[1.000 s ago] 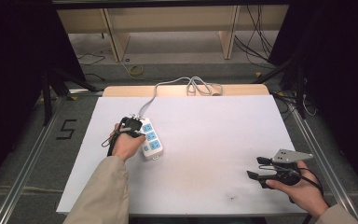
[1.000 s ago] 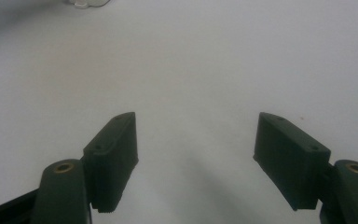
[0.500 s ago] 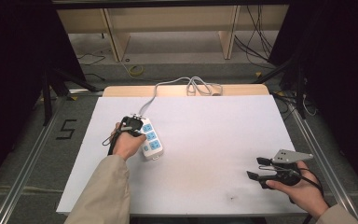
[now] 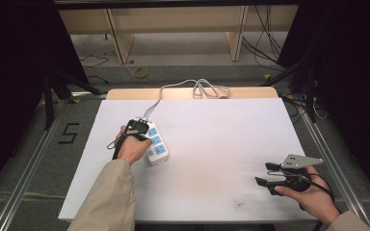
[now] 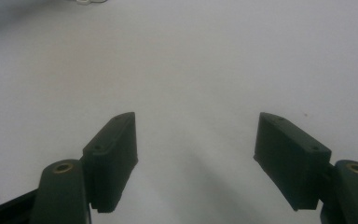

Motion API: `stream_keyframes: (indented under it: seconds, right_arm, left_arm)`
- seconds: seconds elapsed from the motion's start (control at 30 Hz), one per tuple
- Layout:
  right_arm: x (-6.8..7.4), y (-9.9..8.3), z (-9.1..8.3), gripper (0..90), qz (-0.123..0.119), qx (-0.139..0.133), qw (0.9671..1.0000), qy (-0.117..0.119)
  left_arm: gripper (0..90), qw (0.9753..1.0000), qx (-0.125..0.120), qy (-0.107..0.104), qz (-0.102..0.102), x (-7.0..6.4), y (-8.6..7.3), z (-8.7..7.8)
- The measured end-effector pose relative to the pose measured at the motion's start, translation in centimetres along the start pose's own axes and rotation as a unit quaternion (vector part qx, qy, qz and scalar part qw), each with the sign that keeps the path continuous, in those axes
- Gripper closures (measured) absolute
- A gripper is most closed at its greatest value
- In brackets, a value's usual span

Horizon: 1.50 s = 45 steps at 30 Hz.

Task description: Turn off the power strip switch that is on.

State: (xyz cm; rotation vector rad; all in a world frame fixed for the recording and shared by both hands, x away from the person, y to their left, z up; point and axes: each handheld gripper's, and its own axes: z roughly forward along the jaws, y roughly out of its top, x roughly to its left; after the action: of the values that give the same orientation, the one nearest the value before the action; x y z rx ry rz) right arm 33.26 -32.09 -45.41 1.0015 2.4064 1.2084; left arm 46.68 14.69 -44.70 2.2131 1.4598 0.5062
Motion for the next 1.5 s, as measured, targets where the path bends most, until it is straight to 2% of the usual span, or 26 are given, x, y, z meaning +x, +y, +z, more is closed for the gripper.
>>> stream_keyframes:
  seconds: [0.13,0.3,0.63,0.8,0.87,1.0,1.23,1.5]
  right_arm:
    - [0.05,0.0,0.05,30.0,0.0,0.001,1.0,0.002]
    - [0.06,-0.01,0.07,30.0,-0.002,0.004,1.0,0.002]
    - [0.11,-0.02,0.14,30.0,0.0,0.005,1.0,0.004]
    - [0.15,-0.01,0.17,30.0,-0.001,0.004,1.0,0.005]
    - [0.14,-0.01,0.16,30.0,-0.003,0.005,1.0,0.006]
    - [0.15,0.0,0.2,30.0,-0.002,0.005,1.0,0.006]
    - [0.13,-0.02,0.13,30.0,-0.003,0.005,1.0,0.006]
    - [0.16,0.01,0.12,30.2,-0.004,0.005,1.0,0.006]
  left_arm:
    - [90.0,1.0,0.002,0.0,0.0,-0.02,0.05,0.01]
    - [90.0,0.9999,0.009,0.007,0.009,-0.15,0.22,0.04]
    - [90.0,0.9999,0.01,0.003,0.003,-0.09,0.24,0.07]
    - [90.0,0.9998,0.014,0.009,0.011,-0.26,0.33,0.14]
    - [90.0,0.9999,0.013,-0.007,0.0,-0.29,0.33,0.16]
    - [90.0,0.9999,0.016,-0.001,0.005,-0.43,0.37,0.14]
    - [90.0,0.9999,0.015,-0.006,-0.006,-0.29,0.34,0.14]
    - [90.0,0.9999,0.014,-0.004,-0.007,-0.33,0.34,0.14]
